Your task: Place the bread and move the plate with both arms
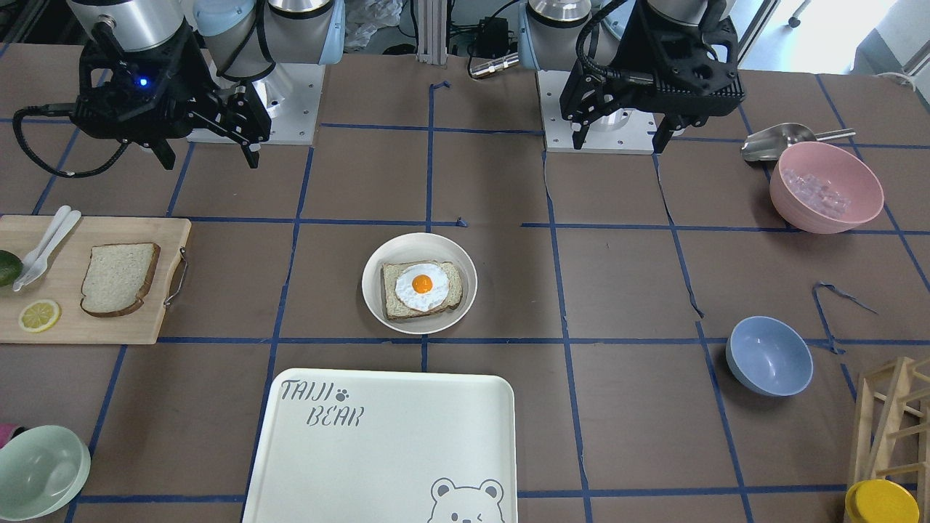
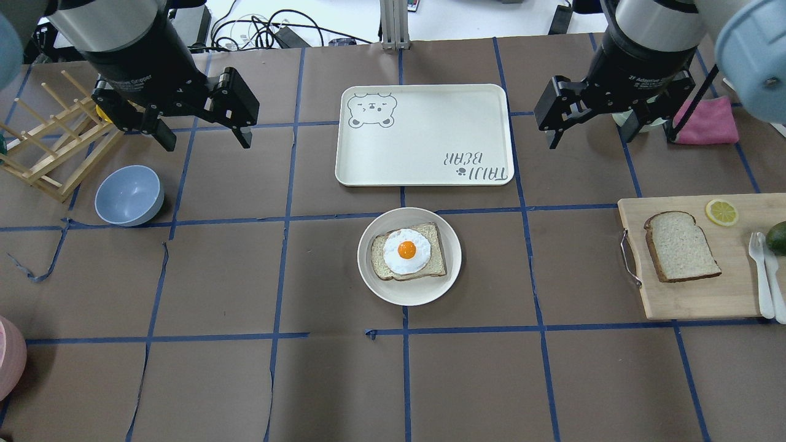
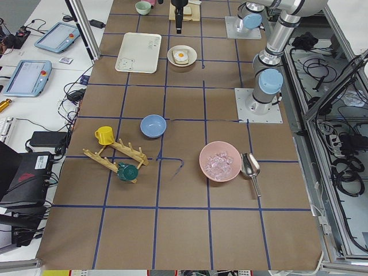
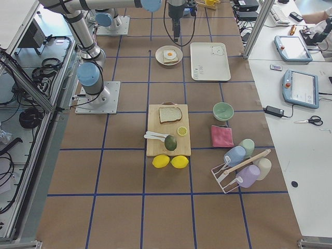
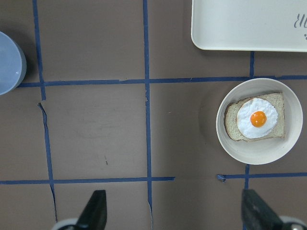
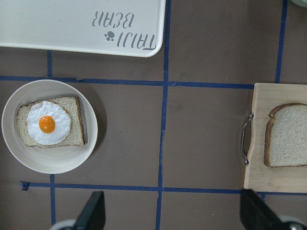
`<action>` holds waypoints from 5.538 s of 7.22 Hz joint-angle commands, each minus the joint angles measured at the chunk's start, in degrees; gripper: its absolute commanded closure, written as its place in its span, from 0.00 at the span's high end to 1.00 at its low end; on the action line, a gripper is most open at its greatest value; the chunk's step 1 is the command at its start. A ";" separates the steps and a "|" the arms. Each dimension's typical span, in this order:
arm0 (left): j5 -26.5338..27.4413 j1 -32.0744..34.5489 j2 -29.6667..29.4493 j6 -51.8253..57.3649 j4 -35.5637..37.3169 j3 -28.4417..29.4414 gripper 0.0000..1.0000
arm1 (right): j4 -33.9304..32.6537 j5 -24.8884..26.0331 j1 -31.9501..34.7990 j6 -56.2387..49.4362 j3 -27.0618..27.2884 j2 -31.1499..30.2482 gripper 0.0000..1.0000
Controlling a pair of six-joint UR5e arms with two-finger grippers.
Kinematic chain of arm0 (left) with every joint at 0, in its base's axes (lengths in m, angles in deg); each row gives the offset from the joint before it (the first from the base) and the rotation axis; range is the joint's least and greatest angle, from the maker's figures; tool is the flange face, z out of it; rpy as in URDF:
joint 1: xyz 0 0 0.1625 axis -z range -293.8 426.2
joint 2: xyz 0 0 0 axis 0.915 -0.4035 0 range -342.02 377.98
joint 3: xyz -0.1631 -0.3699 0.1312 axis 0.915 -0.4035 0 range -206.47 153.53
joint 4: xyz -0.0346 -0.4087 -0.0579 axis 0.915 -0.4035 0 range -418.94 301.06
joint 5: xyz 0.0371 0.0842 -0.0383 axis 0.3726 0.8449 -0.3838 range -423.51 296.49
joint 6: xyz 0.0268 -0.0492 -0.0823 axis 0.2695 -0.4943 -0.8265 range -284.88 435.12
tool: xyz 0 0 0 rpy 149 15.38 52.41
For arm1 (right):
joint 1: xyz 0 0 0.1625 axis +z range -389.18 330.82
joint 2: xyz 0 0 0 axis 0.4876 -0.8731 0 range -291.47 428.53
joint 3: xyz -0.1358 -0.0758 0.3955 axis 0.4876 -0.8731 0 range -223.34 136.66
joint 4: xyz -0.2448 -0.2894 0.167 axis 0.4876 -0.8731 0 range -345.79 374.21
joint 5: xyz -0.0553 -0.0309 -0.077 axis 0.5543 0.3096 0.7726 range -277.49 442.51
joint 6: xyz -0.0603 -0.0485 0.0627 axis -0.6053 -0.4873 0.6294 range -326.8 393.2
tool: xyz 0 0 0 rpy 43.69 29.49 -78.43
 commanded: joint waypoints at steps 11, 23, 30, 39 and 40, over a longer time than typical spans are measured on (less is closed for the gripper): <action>0.00 -0.02 0.00 0.00 0.00 -0.09 1.00 | 0.36 0.33 0.00 0.09 0.09 -0.92 1.00; 0.00 -0.02 0.00 0.09 0.00 0.00 1.00 | 0.63 0.59 -0.09 0.17 0.61 -0.39 1.00; -0.09 0.50 -4.47 -3.78 0.08 -3.66 1.00 | 0.80 0.59 -2.11 0.35 0.61 2.60 1.00; -1.41 12.02 -12.83 -20.93 38.32 -30.94 1.00 | -25.79 9.64 -19.85 -0.09 15.97 19.55 0.62; -1.41 11.85 -12.39 -20.05 38.58 -30.42 1.00 | -30.27 9.73 -20.56 -0.09 18.78 21.30 0.62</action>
